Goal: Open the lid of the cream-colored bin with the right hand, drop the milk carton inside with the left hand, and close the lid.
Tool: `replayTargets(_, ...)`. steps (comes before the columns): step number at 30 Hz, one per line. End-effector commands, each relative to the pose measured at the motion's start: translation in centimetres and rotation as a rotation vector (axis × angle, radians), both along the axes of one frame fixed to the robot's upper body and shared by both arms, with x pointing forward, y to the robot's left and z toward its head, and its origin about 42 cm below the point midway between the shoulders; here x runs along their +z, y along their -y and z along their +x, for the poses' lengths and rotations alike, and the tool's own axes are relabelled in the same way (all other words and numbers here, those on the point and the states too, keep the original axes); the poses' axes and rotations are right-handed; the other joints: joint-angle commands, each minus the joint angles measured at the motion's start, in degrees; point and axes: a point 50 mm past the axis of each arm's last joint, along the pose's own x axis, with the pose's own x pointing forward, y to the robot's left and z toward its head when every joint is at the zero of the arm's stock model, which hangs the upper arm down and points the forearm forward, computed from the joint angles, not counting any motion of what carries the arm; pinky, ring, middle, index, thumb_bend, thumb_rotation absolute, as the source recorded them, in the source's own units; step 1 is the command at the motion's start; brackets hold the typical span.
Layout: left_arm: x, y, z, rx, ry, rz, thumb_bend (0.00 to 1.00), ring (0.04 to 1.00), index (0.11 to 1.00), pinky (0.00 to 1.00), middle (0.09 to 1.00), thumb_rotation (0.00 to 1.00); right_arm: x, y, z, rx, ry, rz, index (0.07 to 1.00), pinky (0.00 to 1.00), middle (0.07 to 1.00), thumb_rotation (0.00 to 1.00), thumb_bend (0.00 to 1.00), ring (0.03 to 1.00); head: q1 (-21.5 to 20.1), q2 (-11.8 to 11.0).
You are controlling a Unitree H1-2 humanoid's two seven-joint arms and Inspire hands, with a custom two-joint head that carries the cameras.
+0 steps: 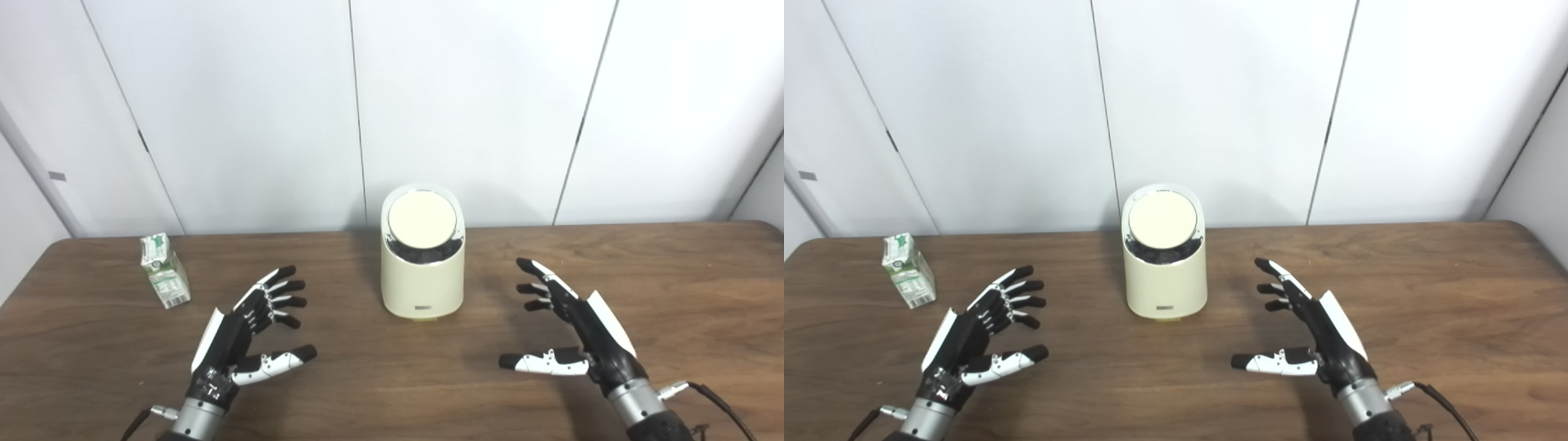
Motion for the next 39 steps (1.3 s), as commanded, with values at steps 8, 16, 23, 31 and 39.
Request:
replayTargets(8, 1.4, 0.1, 0.3, -0.008, 0.069, 0.002, 0.83, 0.717, 0.898, 0.57, 0.808, 0.20, 6.8, -1.7, 4.3, 0.005, 0.135, -0.096, 0.949, 0.78, 0.942, 0.40, 0.78, 0.885, -0.1, -0.1)
replayTargets(16, 1.3, -0.1, 0.3, -0.013, 0.063, 0.004, 0.82, 0.727, 0.901, 0.57, 0.814, 0.20, 10.2, -2.8, 7.1, -0.007, 0.129, -0.116, 0.953, 0.80, 0.948, 0.41, 0.79, 0.918, -0.1, -0.1)
replayTargets(23, 1.3, -0.3, 0.4, -0.011, 0.058, 0.003, 0.81, 0.727, 0.900, 0.58, 0.810, 0.19, 12.8, -4.0, 9.1, -0.001, 0.154, -0.103, 0.957, 0.79, 0.939, 0.39, 0.80, 0.914, 0.0, 0.0)
replayTargets(31, 1.4, -0.1, 0.3, -0.011, 0.062, 0.012, 0.81, 0.718, 0.901, 0.57, 0.810, 0.19, 14.6, -5.3, 10.7, 0.000, 0.159, -0.139, 0.953, 0.75, 0.929, 0.41, 0.80, 0.887, 0.3, 0.2)
replayTargets(39, 1.5, -0.1, 0.3, -0.011, 0.062, 0.005, 0.81, 0.725, 0.899, 0.57, 0.812, 0.19, 15.0, -6.8, 11.9, 0.011, 0.137, -0.184, 0.958, 0.72, 0.937, 0.39, 0.77, 0.871, 0.3, 0.4)
